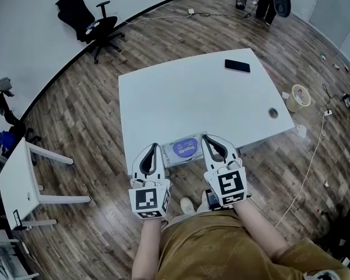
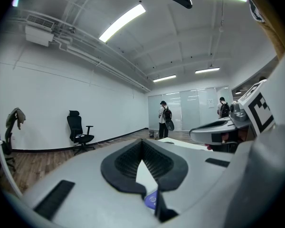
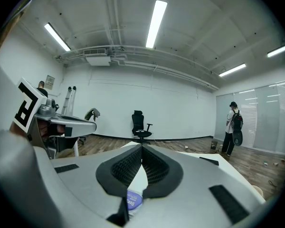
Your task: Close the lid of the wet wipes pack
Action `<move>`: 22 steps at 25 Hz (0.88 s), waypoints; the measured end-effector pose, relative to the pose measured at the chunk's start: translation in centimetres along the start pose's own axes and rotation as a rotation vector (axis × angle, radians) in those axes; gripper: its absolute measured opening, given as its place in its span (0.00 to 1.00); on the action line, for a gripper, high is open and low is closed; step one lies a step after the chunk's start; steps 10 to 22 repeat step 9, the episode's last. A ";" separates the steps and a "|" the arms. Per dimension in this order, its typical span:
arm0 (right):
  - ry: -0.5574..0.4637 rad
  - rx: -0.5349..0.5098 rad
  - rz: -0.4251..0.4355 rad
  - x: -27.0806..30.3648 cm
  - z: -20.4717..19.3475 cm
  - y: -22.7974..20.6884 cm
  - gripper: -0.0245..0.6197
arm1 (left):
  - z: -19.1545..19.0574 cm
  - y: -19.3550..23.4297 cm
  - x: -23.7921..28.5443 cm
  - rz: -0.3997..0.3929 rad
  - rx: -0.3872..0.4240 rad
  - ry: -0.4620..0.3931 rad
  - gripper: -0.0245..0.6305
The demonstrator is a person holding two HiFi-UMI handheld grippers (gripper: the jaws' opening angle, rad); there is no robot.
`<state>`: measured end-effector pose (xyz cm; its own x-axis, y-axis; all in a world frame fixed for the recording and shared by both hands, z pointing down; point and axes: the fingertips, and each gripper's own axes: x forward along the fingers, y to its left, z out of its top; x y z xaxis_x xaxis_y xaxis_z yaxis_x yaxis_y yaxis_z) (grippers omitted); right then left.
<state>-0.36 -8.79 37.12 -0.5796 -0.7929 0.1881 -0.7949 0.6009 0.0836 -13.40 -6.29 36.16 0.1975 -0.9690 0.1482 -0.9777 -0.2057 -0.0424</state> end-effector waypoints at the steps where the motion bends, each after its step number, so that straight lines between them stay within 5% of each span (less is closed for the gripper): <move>1: 0.000 0.001 0.000 0.1 0.0 0.0 0.05 | -0.1 0.1 0.0 0.000 -0.001 0.002 0.03; 22: 0.012 0.053 -0.010 0.1 -0.2 -0.3 0.05 | 0.2 -0.4 0.6 -0.011 -0.015 0.001 0.03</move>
